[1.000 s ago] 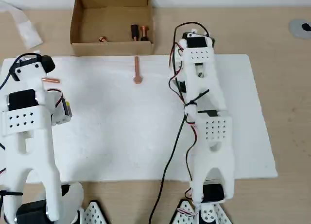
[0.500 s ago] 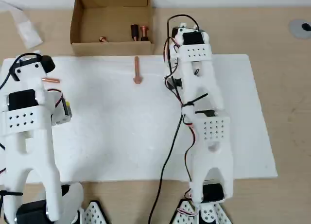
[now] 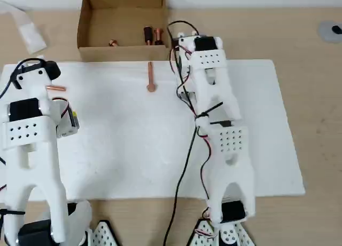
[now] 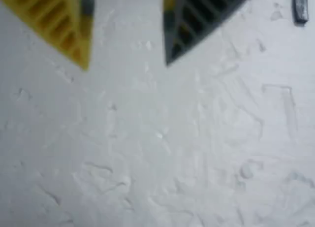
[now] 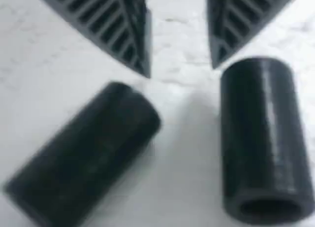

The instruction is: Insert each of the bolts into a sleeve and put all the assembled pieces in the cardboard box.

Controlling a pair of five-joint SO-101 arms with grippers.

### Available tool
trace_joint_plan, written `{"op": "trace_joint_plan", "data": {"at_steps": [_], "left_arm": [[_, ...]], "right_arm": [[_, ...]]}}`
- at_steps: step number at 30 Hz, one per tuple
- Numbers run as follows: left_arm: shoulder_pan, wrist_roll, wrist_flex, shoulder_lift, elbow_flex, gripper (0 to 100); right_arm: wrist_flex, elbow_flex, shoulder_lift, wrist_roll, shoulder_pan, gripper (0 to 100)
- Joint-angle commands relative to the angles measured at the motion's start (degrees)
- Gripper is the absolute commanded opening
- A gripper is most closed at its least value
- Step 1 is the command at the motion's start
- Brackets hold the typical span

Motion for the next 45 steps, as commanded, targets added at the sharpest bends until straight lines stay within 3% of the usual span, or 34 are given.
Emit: {"op": "trace_joint_plan", "data": {"at_steps": [1,14,25,31,35,45], "left_arm": [[0.4,0.2,0.3,-0.6,-1.4,11],[0.4,0.0,-0.2,-0.3,-0.5,11],[-2.4,-0.3,-4.8,-0.5,6.1,11],[-7.6,-1.1,-5.5,-0.5,5.5,11],[-7.9,-4.2,-5.5,-0.5,5.7,11],[-7.8,-4.3,-5.5,-0.5,5.6,11]], "right_arm": [[0.8,-1.6,-1.0,0.4,-1.3,8.7],[1.9,-4.0,-9.5,-4.0,-2.6,8.7],[-1.2,-4.1,-10.4,-12.4,-10.9,8.7],[-1.8,-4.2,-3.9,-14.4,-8.7,8.7],[-1.7,-4.9,-2.4,-14.1,-6.2,8.7],[1.8,-11.3,-3.0,-8.8,-1.7,8.8]]}}
